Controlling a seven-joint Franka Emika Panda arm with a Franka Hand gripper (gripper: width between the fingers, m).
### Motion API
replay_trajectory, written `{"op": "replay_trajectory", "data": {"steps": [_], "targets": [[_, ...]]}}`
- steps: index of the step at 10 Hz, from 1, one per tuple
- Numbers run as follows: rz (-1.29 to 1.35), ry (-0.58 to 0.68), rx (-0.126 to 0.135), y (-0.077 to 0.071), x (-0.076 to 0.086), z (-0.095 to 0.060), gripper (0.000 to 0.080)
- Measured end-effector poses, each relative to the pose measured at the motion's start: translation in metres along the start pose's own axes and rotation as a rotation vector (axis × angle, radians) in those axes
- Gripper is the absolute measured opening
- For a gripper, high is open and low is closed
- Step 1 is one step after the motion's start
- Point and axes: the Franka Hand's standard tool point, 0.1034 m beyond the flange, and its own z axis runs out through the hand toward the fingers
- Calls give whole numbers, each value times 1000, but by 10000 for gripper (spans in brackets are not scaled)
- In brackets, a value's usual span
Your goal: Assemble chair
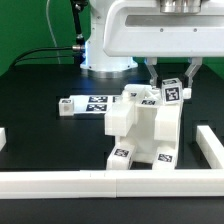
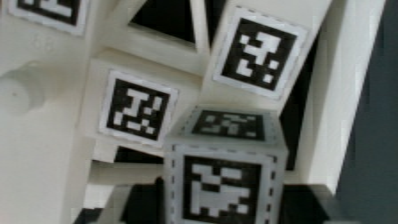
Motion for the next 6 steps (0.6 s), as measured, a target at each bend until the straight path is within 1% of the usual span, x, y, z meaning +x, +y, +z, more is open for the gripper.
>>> {"op": "replay_trajectory", "data": {"steps": [5,6], "targets": [[338,-2,2,-1,0,0,279],[347,-3,2,-1,-1,0,281]]}}
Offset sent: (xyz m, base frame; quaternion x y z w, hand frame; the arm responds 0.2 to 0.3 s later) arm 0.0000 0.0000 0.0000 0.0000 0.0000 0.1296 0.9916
